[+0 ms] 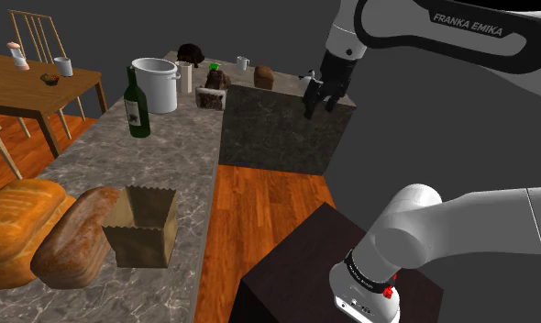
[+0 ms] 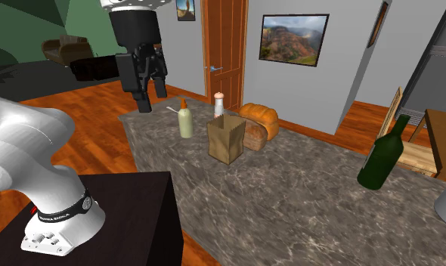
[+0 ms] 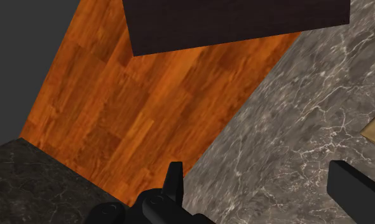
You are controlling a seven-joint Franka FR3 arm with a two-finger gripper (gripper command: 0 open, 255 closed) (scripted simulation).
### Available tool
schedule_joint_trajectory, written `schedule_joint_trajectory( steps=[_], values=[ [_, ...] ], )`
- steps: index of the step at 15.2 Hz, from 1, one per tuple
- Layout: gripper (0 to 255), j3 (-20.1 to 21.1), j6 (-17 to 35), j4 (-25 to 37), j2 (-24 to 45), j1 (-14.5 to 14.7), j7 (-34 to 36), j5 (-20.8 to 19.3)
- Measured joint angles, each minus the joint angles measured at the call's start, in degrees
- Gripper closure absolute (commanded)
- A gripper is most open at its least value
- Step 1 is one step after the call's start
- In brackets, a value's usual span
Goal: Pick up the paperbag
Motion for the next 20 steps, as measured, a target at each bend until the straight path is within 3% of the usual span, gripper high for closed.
schedule_joint_trajectory(
  steps=[8, 20],
  values=[
    [0, 4.4, 7.6, -3.8, 4.6, 2.1, 6.0, 3.8],
    [0, 12.6, 23.8, -1.9, 23.2, 5.6, 16.9, 8.7]
  ],
)
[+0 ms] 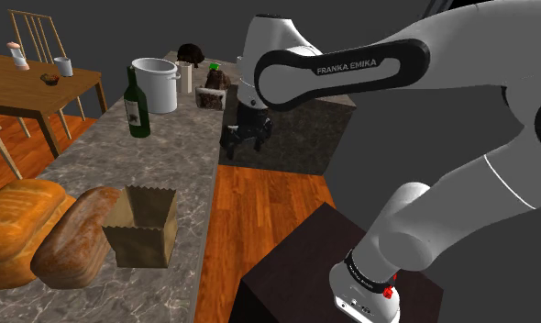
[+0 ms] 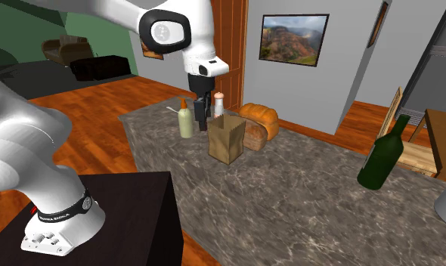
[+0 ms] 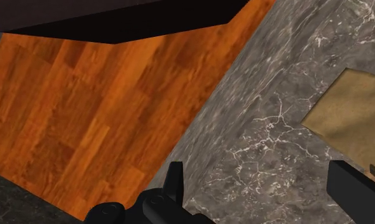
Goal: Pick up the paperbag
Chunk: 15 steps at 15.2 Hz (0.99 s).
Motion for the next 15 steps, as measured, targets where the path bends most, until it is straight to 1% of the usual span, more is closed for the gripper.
schedule_joint_trajectory(
  steps=[5, 7, 10, 15],
  values=[
    [0, 3.5, 5.7, 2.5, 8.2, 1.5, 5.2, 0.5],
    [0, 4.6, 7.7, 4.6, 12.4, 1.9, 7.1, 0.0],
    [0, 5.9, 10.4, 8.6, 19.1, 2.5, 10.0, -1.3],
    [0, 7.4, 13.6, 15.5, 29.4, 4.7, 15.5, -4.0]
  ],
)
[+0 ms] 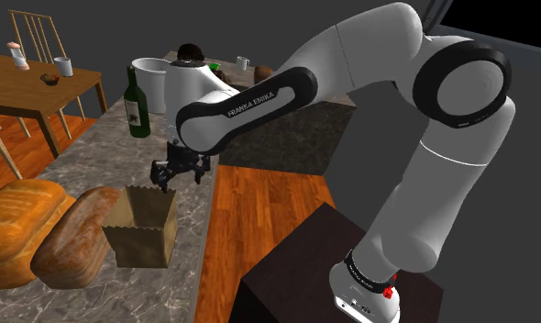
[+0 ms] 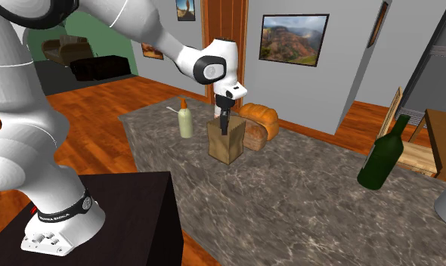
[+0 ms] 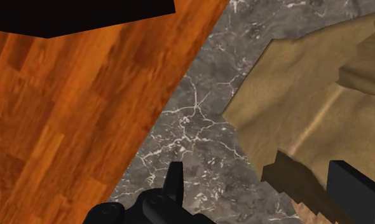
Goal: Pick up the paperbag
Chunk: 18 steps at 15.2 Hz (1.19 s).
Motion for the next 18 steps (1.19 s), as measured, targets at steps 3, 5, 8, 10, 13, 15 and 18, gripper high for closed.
schedule_joint_trajectory(
  steps=[3, 5, 8, 10, 13, 15, 18],
  values=[
    [0, 0.1, 1.3, 2.8, 4.2, 1.0, 1.9, -1.3],
    [0, -0.1, 2.8, 2.3, 5.3, 1.1, 2.0, -1.7],
    [0, -0.3, 4.9, 1.7, 6.8, 1.3, 2.5, -2.3],
    [255, -0.4, 5.7, 1.5, 7.4, 1.4, 2.6, -2.6],
    [255, -0.4, 5.9, 1.4, 7.5, 1.4, 2.6, -2.6],
    [255, -0.4, 6.0, 1.4, 7.5, 1.4, 2.6, -2.6],
    [255, -0.4, 6.0, 1.4, 7.5, 1.4, 2.6, -2.6]
  ],
)
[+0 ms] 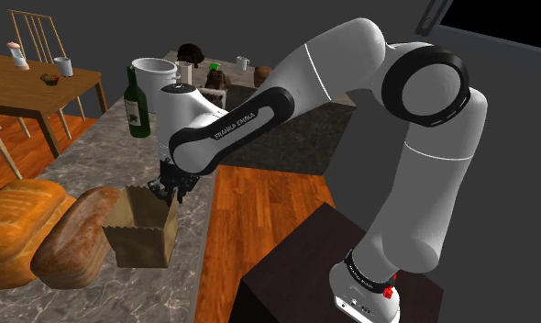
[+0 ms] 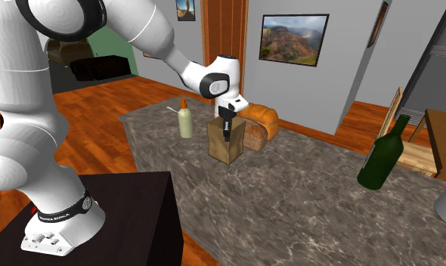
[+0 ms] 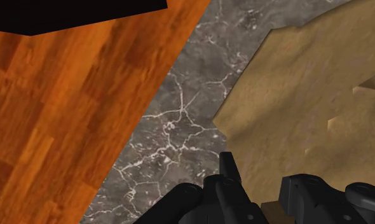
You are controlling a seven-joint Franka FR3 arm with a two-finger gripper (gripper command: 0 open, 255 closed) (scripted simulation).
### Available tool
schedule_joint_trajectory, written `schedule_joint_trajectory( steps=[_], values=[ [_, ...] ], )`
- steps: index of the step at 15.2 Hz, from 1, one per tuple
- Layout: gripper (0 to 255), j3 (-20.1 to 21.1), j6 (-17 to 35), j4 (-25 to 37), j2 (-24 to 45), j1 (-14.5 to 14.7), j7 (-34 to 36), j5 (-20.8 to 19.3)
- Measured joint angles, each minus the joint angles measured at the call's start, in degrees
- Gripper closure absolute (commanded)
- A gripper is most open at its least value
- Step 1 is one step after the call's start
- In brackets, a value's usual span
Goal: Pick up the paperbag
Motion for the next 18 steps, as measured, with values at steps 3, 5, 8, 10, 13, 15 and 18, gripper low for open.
schedule_joint_trajectory(
  steps=[3, 5, 8, 10, 13, 15, 18],
  values=[
    [255, 0.0, -0.3, 0.1, -0.1, 0.0, 0.0, 0.1],
    [255, 0.2, -1.5, 0.4, -1.1, -0.2, -0.3, 0.5],
    [255, 0.4, -3.4, 1.2, -2.2, -0.2, -0.4, 0.9],
    [255, 0.5, -4.8, 1.6, -3.2, -0.5, -0.8, 1.4],
    [255, 0.7, -6.7, 2.2, -4.6, -0.6, -1.0, 1.9],
    [255, 0.7, -8.0, 2.8, -5.3, -0.7, -1.2, 2.2],
    [255, 0.9, -9.9, 3.7, -6.4, -0.8, -1.4, 2.6]
  ],
)
